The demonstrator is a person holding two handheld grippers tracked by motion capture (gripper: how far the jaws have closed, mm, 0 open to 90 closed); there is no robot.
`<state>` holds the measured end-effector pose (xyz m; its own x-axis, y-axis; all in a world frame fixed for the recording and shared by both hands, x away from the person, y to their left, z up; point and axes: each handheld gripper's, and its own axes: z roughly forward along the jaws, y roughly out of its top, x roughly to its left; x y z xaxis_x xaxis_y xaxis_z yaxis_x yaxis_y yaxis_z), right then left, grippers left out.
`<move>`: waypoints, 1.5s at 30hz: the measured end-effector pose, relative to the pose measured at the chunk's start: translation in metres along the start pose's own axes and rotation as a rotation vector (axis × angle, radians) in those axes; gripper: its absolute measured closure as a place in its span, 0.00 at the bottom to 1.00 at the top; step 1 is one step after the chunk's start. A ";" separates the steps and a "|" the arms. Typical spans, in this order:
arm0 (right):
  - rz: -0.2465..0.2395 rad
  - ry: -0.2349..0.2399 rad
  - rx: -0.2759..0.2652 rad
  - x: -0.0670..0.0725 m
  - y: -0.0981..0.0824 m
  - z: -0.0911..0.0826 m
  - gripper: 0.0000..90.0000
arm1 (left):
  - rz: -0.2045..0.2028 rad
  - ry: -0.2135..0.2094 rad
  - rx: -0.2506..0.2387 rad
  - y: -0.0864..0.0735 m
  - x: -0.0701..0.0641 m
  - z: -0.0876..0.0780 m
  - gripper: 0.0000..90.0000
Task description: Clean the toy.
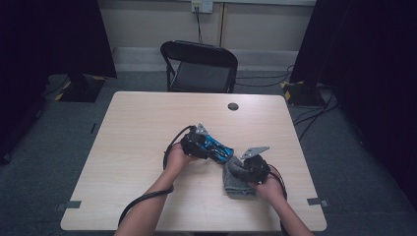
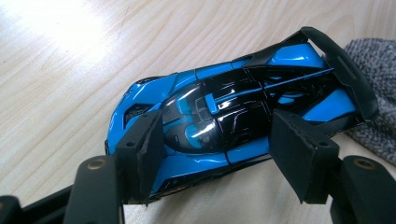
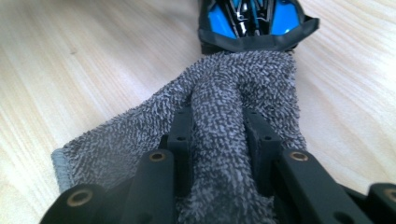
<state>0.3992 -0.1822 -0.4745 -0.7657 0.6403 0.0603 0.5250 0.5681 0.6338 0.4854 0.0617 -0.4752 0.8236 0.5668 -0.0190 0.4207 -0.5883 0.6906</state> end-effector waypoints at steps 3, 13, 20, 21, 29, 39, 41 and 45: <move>-0.008 0.007 0.002 0.002 0.001 0.000 0.76 | 0.000 0.000 0.001 0.000 0.000 0.000 0.40; -0.024 0.031 0.006 0.008 0.002 0.001 0.76 | -0.001 -0.002 0.002 0.000 0.000 0.000 0.40; -0.046 0.052 0.010 0.013 0.004 0.003 0.75 | 0.000 -0.003 0.006 0.001 0.000 0.000 0.40; -0.048 0.057 0.010 0.014 0.004 0.003 0.75 | 0.000 -0.003 0.006 0.001 0.000 0.000 0.40; -0.109 0.101 0.008 0.025 0.008 0.001 0.74 | -0.002 -0.003 0.010 0.001 0.000 0.000 0.40; -0.163 0.058 0.015 0.013 0.003 -0.015 0.73 | 0.002 -0.002 0.014 0.002 0.000 0.000 0.40; -0.147 0.055 0.013 0.006 -0.002 -0.017 0.73 | 0.001 -0.002 0.014 0.002 0.000 0.000 0.40; -0.125 0.036 0.009 -0.011 -0.007 -0.022 0.72 | 0.000 0.000 0.013 0.002 -0.001 0.000 0.40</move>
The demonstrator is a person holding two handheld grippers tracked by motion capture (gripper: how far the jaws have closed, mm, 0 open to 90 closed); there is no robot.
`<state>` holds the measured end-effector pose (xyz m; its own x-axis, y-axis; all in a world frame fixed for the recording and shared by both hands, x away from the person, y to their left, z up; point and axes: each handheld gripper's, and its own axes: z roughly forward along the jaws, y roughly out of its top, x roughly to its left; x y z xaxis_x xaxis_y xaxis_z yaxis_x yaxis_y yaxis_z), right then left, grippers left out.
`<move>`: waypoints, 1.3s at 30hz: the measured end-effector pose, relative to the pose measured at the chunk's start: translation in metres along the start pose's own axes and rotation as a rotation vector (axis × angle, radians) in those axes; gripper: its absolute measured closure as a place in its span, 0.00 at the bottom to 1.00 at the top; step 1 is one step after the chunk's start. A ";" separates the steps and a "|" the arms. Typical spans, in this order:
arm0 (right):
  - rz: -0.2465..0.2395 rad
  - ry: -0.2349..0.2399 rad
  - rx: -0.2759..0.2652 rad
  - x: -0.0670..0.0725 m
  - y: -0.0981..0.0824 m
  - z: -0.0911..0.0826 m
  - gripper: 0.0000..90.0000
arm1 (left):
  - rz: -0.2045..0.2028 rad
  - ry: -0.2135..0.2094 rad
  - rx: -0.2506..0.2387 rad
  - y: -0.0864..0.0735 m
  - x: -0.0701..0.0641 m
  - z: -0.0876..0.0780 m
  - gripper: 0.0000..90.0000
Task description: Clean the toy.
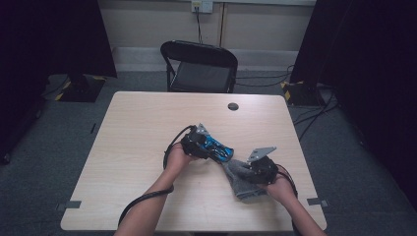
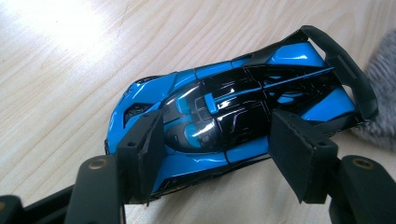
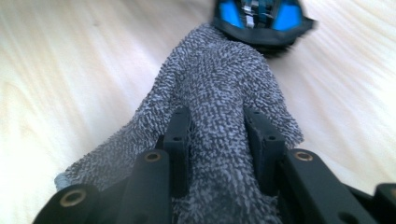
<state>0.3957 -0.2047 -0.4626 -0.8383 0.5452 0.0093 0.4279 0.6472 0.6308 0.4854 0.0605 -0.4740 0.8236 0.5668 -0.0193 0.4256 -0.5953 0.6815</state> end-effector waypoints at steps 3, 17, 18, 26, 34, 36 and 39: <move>0.005 -0.024 -0.010 -0.010 -0.001 -0.001 0.66 | 0.002 -0.001 0.002 0.000 0.000 0.000 0.40; 0.174 -0.087 -0.079 -0.017 -0.016 -0.024 0.43 | 0.006 -0.002 -0.004 -0.001 0.000 0.000 0.40; 0.173 -0.092 -0.079 -0.015 -0.017 -0.025 0.42 | 0.006 0.001 -0.005 -0.001 0.000 0.000 0.40; 0.186 -0.108 -0.046 -0.003 -0.031 -0.024 0.42 | 0.002 0.000 0.001 0.000 0.000 0.000 0.40; 0.153 -0.150 -0.010 -0.026 -0.028 -0.011 0.38 | 0.004 0.000 -0.001 0.000 0.000 0.000 0.41; 0.155 -0.178 -0.006 -0.036 -0.024 -0.009 0.37 | 0.008 0.001 -0.006 -0.001 0.000 0.000 0.40; 0.196 -0.212 -0.030 -0.048 -0.018 -0.012 0.36 | 0.005 0.001 -0.009 -0.001 0.000 0.000 0.41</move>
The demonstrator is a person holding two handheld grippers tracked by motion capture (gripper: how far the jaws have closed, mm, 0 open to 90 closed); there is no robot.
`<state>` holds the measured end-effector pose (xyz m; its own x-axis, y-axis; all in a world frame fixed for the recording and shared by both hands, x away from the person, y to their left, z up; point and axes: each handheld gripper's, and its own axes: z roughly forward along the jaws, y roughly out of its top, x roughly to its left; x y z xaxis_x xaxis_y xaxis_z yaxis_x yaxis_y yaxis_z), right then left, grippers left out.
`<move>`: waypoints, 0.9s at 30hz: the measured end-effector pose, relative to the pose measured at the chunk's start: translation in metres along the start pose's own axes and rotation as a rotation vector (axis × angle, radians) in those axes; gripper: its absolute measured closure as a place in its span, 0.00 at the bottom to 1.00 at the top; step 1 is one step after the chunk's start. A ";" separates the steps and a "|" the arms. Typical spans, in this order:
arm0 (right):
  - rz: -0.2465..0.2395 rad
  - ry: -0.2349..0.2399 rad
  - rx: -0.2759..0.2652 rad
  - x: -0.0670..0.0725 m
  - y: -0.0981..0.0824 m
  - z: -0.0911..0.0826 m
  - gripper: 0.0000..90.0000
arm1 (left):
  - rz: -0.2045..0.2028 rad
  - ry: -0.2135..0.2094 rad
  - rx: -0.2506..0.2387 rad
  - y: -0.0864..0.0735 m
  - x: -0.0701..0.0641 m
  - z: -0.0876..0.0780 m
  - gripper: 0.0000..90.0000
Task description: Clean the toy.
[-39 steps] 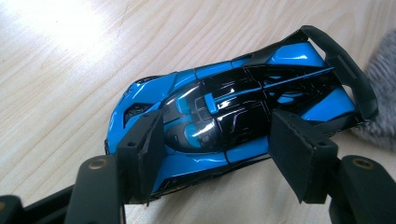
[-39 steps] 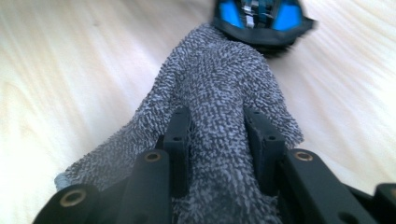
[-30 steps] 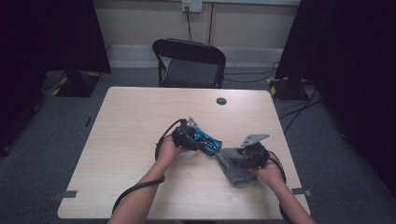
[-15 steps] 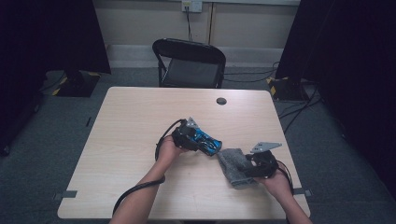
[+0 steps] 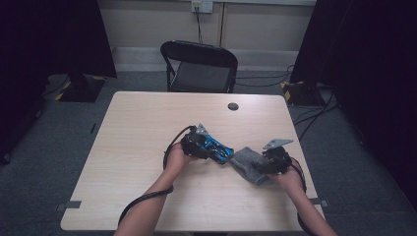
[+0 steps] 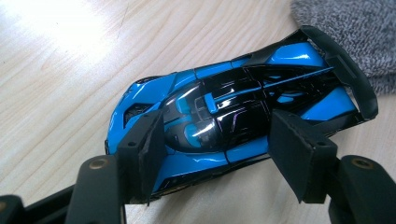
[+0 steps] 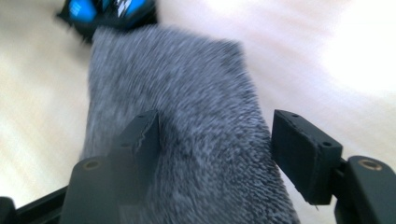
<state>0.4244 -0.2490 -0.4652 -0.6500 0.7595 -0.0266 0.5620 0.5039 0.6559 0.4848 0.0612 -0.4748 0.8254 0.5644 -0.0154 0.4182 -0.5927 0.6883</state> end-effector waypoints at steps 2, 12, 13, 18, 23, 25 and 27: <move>0.036 -0.004 -0.031 -0.004 0.004 -0.005 0.36 | 0.004 -0.003 0.002 0.000 0.001 0.000 0.40; 0.064 0.069 -0.067 0.015 -0.003 -0.029 0.36 | -0.002 0.001 -0.002 0.000 0.000 0.000 0.40; 0.062 0.073 -0.054 0.018 -0.005 -0.027 0.36 | -0.003 0.001 -0.003 0.000 0.000 0.000 0.40; 0.047 0.018 0.025 0.030 -0.018 -0.007 0.34 | -0.003 0.003 -0.003 0.000 -0.001 0.000 0.41; 0.015 -0.027 0.044 0.035 -0.021 0.003 0.37 | -0.003 0.002 -0.004 0.000 -0.001 0.000 0.41; 0.010 -0.050 0.054 0.037 -0.020 0.004 0.38 | -0.001 0.002 -0.005 -0.001 -0.001 0.000 0.41; 0.015 -0.054 0.055 0.038 -0.020 0.004 0.38 | -0.001 0.002 -0.005 -0.001 -0.001 0.000 0.41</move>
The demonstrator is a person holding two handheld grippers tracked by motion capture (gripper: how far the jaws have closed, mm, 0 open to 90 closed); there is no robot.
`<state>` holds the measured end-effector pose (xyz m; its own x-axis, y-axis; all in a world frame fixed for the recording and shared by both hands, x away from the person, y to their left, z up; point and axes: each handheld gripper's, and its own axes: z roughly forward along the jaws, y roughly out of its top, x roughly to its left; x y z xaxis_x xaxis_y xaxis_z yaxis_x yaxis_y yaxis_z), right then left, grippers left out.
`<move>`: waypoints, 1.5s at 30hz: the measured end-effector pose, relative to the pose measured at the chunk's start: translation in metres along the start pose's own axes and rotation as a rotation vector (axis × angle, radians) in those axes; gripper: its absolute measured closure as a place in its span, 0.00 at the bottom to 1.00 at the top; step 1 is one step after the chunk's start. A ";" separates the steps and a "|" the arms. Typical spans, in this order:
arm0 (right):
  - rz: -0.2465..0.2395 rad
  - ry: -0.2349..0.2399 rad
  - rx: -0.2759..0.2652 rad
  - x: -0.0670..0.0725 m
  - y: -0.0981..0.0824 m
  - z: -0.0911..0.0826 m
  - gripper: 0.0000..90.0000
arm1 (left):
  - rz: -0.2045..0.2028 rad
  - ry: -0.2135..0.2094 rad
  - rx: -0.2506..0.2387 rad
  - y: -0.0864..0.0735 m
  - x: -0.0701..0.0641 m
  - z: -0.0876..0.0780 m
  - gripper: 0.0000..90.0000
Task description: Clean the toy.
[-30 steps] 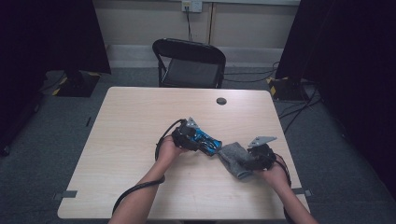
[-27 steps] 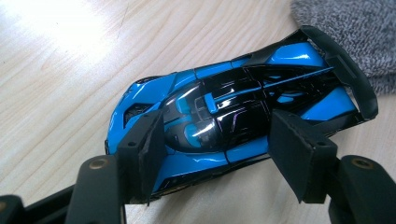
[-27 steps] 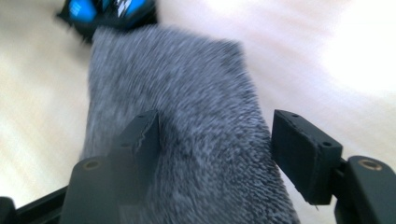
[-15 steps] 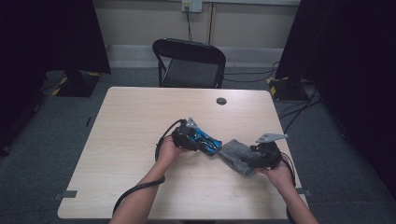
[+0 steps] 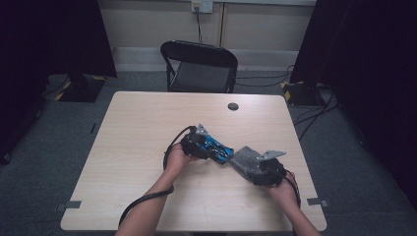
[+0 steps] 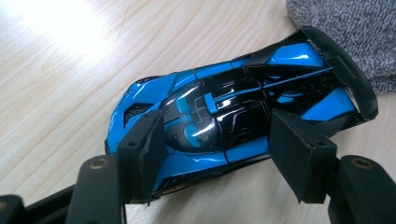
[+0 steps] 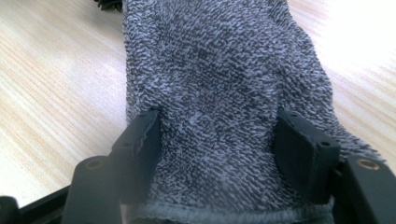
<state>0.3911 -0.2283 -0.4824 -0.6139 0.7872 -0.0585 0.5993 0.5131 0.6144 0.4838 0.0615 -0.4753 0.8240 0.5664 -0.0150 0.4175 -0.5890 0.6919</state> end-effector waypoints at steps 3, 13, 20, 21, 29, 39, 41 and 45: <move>0.017 0.031 -0.018 -0.005 -0.001 -0.003 0.40 | 0.001 0.000 0.001 0.000 0.000 0.000 0.41; 0.076 0.039 -0.032 -0.023 -0.005 -0.016 0.38 | -0.001 0.000 0.000 0.000 0.000 0.000 0.41; 0.046 0.002 -0.013 -0.016 -0.010 -0.005 0.51 | 0.000 0.000 -0.005 -0.001 0.000 0.000 0.41; 0.048 0.006 -0.013 -0.017 -0.010 -0.006 0.56 | 0.001 0.002 -0.008 -0.001 0.000 0.000 0.41; 0.112 0.054 -0.018 -0.032 -0.004 -0.014 0.85 | -0.003 0.003 -0.023 -0.003 0.000 0.000 0.41; 0.207 0.036 -0.131 -0.063 0.063 -0.004 0.86 | 0.002 -0.002 -0.039 -0.005 0.001 0.000 0.41; 0.195 0.030 -0.129 -0.061 0.078 0.011 0.86 | 0.001 -0.002 -0.041 -0.005 0.001 0.000 0.41; 0.151 0.007 -0.117 -0.050 0.101 0.039 0.86 | 0.002 -0.005 -0.041 -0.005 0.002 0.000 0.41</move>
<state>0.5027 -0.2027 -0.4478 -0.5252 0.8497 0.0461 0.6215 0.3461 0.7028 0.4832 0.0652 -0.4792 0.8266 0.5626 -0.0170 0.3998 -0.5656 0.7213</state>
